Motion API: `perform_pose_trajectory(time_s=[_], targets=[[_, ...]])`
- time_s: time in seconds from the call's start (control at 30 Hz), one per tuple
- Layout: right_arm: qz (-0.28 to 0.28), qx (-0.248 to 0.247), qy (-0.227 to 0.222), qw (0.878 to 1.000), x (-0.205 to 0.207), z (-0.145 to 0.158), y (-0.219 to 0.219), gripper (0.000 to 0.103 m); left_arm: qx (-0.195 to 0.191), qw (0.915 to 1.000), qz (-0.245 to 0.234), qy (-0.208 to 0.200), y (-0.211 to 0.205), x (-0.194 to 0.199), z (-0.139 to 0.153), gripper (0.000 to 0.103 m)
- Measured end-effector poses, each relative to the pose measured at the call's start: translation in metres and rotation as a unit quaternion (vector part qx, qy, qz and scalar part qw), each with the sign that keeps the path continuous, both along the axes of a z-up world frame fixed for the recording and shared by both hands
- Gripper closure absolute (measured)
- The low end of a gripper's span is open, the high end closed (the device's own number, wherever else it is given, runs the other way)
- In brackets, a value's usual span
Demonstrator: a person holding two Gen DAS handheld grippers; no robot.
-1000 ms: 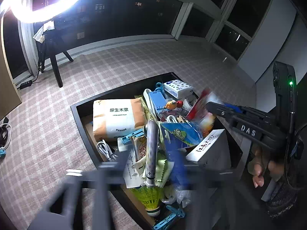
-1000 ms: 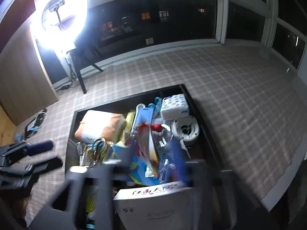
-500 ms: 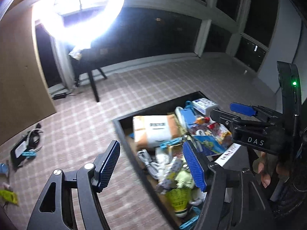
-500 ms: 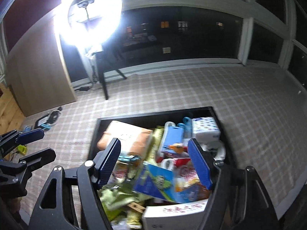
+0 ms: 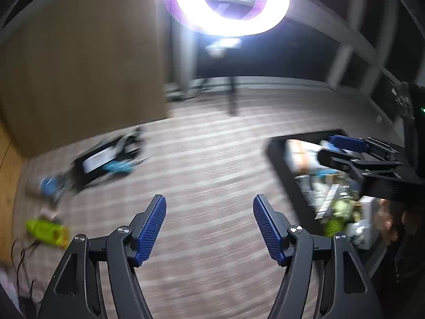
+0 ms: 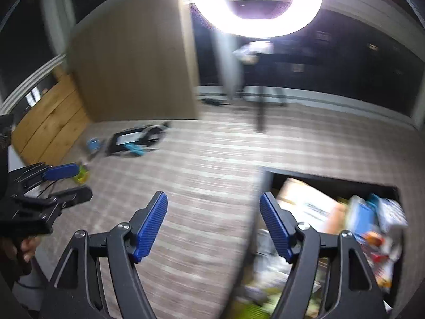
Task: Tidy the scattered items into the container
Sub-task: 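Return both tools to the scattered items on the floor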
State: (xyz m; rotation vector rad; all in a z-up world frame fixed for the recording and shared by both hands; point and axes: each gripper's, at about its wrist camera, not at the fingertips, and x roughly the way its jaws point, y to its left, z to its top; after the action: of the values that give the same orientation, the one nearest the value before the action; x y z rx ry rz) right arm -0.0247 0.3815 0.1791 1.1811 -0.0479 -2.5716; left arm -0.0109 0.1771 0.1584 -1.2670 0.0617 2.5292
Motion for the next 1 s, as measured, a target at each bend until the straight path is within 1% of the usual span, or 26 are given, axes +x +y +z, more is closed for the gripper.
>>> perform_pose_trajectory(time_s=[0.17, 0.23, 0.3, 0.37, 0.47, 0.53, 0.6, 0.7, 0.77, 0.8, 0.87, 0.93, 1.0], targets=[[0.073, 0.009, -0.006, 0.997, -0.025, -0.001, -0.091, 0.032, 0.006, 0.9962, 0.085, -0.017, -0.109, -0.007, -0.012, 0.039], [0.104, 0.002, -0.019, 0.994, -0.038, -0.003, -0.131, 0.033, 0.006, 0.9929, 0.117, -0.020, -0.152, -0.010, -0.016, 0.039], [0.123, -0.008, -0.035, 0.992, -0.050, -0.007, -0.163, 0.035, 0.010, 0.9891, 0.145, -0.025, -0.191, -0.016, -0.020, 0.039], [0.144, -0.001, -0.038, 0.989, -0.058, -0.011, -0.198, 0.041, 0.012, 0.9874, 0.155, -0.028, -0.224, -0.023, -0.025, 0.039], [0.175, 0.031, -0.039, 0.983, -0.070, -0.019, -0.243, 0.044, -0.017, 0.9881, 0.146, -0.045, -0.258, -0.040, -0.033, 0.039], [0.181, 0.032, -0.053, 0.981, -0.080, -0.026, -0.261, 0.044, -0.033, 0.9879, 0.143, -0.050, -0.271, -0.049, -0.037, 0.039], [0.181, 0.041, -0.057, 0.981, -0.090, -0.033, -0.267, 0.044, -0.041, 0.9868, 0.148, -0.052, -0.285, -0.056, -0.043, 0.039], [0.178, 0.061, -0.068, 0.980, -0.104, -0.050, -0.267, 0.047, -0.025, 0.9874, 0.145, -0.059, -0.299, -0.062, -0.055, 0.039], [0.172, 0.068, -0.078, 0.980, -0.111, -0.060, -0.261, 0.052, -0.015, 0.9873, 0.142, -0.069, -0.301, -0.068, -0.066, 0.039], [0.169, 0.071, -0.082, 0.980, -0.115, -0.066, -0.256, 0.052, -0.009, 0.9875, 0.139, -0.073, -0.300, -0.070, -0.071, 0.039], [0.164, 0.077, -0.090, 0.979, -0.124, -0.079, -0.246, 0.054, 0.002, 0.9882, 0.128, -0.083, -0.291, -0.076, -0.081, 0.039], [0.162, 0.084, -0.095, 0.979, -0.131, -0.087, -0.241, 0.058, 0.019, 0.9883, 0.118, -0.095, -0.278, -0.083, -0.090, 0.042], [0.165, 0.090, -0.095, 0.978, -0.139, -0.094, -0.240, 0.059, 0.036, 0.9869, 0.118, -0.104, -0.268, -0.091, -0.098, 0.044]])
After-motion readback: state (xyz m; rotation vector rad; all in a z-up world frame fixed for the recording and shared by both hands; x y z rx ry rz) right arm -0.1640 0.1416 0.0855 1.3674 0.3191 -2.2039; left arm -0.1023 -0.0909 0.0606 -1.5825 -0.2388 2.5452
